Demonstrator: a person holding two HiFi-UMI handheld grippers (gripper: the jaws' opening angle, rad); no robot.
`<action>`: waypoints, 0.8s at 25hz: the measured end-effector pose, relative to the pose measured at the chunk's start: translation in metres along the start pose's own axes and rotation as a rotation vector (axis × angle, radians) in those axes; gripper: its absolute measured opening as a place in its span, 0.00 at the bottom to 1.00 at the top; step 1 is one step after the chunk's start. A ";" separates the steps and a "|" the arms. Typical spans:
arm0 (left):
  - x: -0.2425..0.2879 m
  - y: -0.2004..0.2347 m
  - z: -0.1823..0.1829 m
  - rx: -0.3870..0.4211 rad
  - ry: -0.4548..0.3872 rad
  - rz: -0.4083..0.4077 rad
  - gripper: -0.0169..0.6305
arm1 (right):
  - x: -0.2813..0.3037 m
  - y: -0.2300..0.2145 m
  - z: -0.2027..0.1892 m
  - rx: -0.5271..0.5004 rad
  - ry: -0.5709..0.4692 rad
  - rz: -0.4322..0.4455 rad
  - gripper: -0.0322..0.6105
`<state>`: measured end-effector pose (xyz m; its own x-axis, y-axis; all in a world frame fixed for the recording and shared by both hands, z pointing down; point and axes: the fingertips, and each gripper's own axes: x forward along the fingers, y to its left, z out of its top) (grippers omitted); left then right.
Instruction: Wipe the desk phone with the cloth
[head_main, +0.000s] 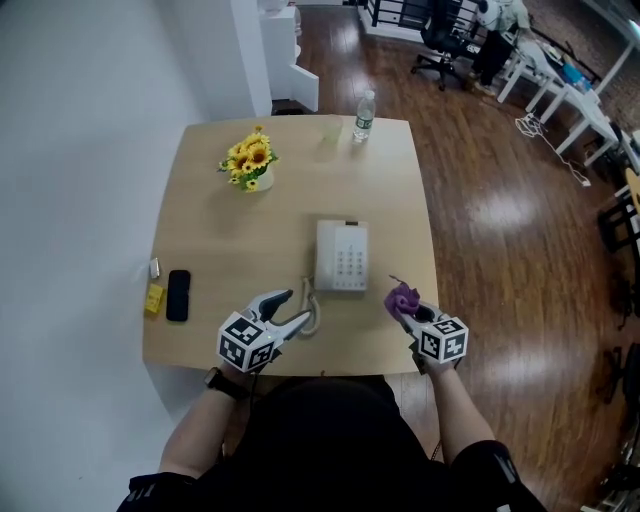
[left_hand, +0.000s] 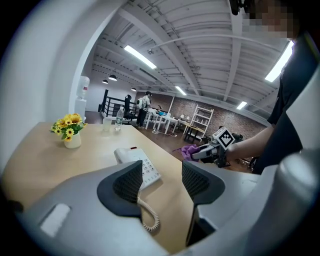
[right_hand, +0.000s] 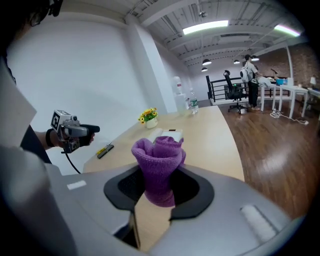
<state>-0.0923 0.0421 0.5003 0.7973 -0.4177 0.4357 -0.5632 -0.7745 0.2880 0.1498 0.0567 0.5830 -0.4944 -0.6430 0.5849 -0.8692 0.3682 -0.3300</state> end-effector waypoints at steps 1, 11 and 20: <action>-0.002 -0.001 -0.002 0.000 -0.002 -0.001 0.40 | -0.003 0.003 0.001 0.010 -0.011 -0.002 0.26; -0.019 -0.014 -0.019 0.005 -0.002 -0.015 0.40 | -0.022 0.025 -0.012 0.030 -0.044 -0.011 0.26; -0.028 -0.023 -0.022 0.023 -0.011 -0.024 0.40 | -0.033 0.039 -0.018 0.022 -0.055 -0.008 0.26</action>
<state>-0.1061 0.0817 0.5003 0.8128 -0.4041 0.4196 -0.5391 -0.7948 0.2788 0.1319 0.1043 0.5645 -0.4864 -0.6817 0.5465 -0.8727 0.3487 -0.3419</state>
